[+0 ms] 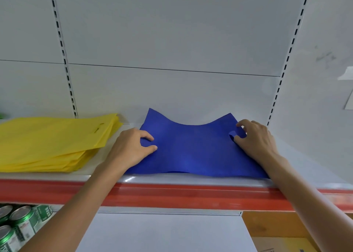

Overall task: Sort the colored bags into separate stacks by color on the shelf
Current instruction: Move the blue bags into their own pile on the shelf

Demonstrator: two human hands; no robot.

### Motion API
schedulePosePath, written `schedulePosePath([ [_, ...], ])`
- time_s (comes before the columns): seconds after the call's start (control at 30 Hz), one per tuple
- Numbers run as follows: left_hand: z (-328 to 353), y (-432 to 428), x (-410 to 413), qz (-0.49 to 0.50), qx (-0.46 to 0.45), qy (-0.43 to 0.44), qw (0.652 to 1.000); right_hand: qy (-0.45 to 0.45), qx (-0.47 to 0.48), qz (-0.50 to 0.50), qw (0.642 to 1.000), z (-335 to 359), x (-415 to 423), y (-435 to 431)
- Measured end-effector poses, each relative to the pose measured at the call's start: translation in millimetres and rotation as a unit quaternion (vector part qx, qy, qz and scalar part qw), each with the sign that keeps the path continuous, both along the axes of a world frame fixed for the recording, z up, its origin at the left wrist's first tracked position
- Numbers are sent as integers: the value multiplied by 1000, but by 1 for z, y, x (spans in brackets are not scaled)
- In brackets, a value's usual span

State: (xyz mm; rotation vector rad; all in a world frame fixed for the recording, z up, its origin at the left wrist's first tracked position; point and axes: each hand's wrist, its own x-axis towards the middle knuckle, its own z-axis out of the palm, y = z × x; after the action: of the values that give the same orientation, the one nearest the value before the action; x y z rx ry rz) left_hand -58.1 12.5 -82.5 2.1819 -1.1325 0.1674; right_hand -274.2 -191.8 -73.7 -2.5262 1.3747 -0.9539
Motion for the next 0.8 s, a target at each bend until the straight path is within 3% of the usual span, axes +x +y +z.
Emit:
schedulePosePath([
  [0.17,17,10,-4,-20,-13,-49,998,-71,45,10,996,12,-7,6],
  [0.4,59,61,18,-75,-50,-85,992,-55,-40,-8,998,67,15,56],
  [0.53,77,113,73,-90,-62,-73,991,-63,-58,-31,996,82,53,111],
  [0.8,77,249,216,-91,18,-73,993,-33,-23,-18,999,80,182,242],
])
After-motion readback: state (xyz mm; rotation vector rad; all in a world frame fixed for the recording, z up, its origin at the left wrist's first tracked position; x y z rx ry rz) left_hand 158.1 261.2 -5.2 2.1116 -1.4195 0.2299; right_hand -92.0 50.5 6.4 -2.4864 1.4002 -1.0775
